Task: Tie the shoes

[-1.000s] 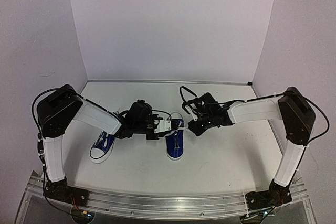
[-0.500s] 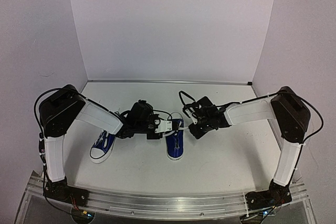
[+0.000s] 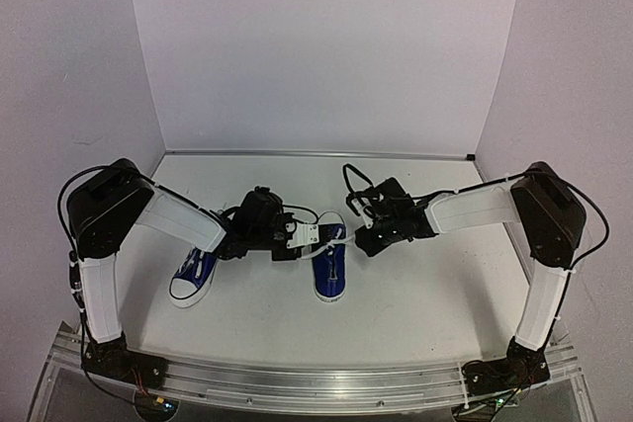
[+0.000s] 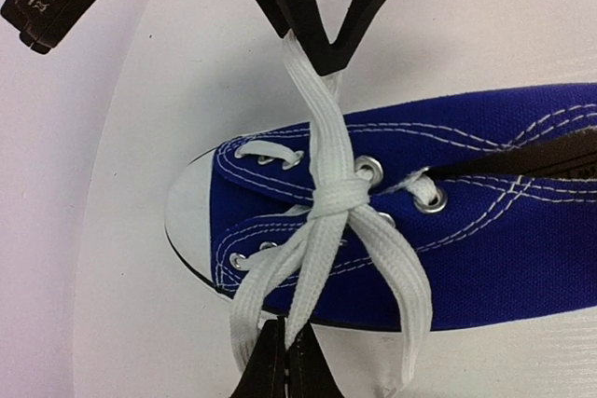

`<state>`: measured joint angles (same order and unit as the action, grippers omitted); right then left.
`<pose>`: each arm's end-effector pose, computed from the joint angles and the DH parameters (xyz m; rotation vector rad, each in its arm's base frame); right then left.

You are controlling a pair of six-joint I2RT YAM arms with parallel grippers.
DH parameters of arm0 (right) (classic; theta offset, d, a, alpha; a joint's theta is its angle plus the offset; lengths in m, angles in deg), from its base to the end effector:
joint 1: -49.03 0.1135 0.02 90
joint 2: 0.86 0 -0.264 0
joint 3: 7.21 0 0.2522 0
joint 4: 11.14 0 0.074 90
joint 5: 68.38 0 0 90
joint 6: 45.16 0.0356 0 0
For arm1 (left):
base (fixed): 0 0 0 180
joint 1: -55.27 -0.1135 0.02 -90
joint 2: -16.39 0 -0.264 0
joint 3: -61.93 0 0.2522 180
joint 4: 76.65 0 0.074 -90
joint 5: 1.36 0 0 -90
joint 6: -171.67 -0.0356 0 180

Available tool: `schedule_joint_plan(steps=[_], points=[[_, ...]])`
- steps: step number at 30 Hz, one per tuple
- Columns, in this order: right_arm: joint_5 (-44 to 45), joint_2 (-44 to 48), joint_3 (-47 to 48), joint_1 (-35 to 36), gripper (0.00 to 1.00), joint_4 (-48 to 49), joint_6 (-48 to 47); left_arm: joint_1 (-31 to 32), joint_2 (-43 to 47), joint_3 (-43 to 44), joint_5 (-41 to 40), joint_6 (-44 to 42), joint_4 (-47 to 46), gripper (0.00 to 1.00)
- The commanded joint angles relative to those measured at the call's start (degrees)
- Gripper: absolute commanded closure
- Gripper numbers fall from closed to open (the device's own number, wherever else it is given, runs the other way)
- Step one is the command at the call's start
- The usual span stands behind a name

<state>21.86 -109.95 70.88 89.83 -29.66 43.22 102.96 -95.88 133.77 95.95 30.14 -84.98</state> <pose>0.2981 0.2571 0.1497 -0.8875 2.2923 0.2990 0.2690 -0.3023 0.1362 1.6681 1.3205 -0.0963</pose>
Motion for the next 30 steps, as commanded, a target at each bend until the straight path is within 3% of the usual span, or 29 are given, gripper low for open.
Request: schedule_joint_plan(steps=[1,12,30], points=[[-2.2,2.2,-1.2,-0.3,0.65,3.5,1.1,-0.9,3.9,-1.3,-0.4,1.2,1.0,1.0],[-2.7,2.9,-1.9,-0.4,0.68,8.0,3.1,-1.8,6.1,-3.7,-0.9,1.7,3.0,1.0],[-8.2,1.8,-1.2,-0.4,0.67,6.9,-1.1,-3.3,8.7,-5.9,-1.2,1.9,5.7,1.0]])
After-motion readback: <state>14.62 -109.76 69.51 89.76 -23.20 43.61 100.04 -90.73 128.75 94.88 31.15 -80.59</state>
